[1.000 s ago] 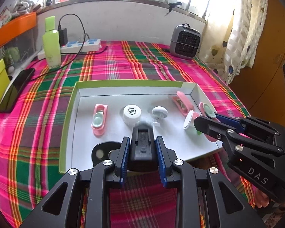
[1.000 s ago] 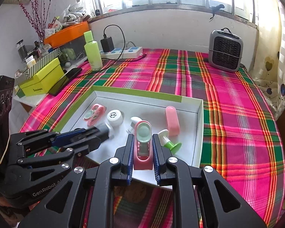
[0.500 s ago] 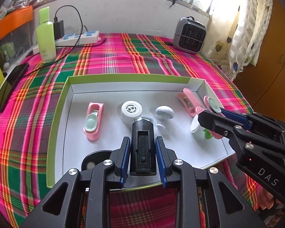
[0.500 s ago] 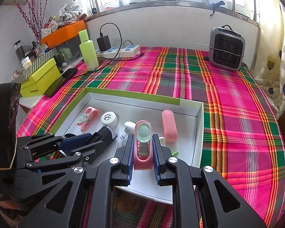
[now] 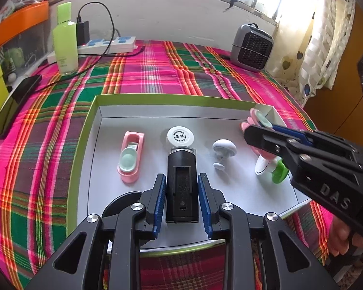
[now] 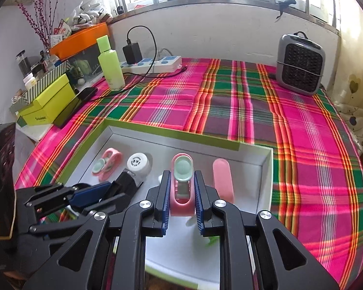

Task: Organize objects
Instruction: 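Lower the black case and pink dispenser into the box with both grippers, then open the left gripper to release the black case while the right releases the pink dispenser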

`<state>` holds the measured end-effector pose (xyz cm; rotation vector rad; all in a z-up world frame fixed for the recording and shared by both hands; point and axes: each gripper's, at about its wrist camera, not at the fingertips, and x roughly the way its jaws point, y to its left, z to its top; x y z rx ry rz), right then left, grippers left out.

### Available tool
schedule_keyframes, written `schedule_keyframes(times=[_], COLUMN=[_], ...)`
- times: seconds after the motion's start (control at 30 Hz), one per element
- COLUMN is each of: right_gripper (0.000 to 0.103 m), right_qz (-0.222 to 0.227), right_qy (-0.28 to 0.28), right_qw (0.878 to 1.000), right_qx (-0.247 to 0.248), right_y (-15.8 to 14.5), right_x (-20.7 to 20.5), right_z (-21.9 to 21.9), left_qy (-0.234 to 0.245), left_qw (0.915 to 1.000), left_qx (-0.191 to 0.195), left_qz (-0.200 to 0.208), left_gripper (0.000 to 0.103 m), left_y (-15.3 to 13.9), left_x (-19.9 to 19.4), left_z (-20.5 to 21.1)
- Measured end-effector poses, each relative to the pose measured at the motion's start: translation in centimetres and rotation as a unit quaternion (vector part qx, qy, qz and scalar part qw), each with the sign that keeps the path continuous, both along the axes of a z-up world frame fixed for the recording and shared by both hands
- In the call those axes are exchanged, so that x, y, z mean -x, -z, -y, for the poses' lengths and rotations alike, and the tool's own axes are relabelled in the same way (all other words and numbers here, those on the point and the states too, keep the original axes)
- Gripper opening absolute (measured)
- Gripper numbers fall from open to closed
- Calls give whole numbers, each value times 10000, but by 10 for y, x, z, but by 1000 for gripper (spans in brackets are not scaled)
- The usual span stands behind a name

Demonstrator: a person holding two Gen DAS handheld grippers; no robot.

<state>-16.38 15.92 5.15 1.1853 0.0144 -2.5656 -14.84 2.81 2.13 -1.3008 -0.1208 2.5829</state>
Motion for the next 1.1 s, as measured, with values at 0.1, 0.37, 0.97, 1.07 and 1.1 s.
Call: schedule_keyframes(times=[0.1,0.37,0.97,1.07,1.1], right_gripper=[19,19,19,19,19], right_qz=[36,165,367,373,372], right_qy=[-45,-63,-109,-101,-98], right_qw=[10000,9997,9990,9990,9990], right_qx=[-54,-163,-237,-229,-232], right_y=[2,12,26,27,27], right_x=[7,23,34,33,33], right_z=[4,7,12,12,11], left_qy=[-25,-42,-58,-64,-68], left_qw=[10000,10000,10000,10000,10000], left_qx=[47,59,51,18,24], left_qz=[-6,12,14,23,21], left_gripper=[25,25,31,35,35], left_y=[0,2,2,2,2], left_x=[1,2,4,5,5], left_z=[0,-1,1,2,2])
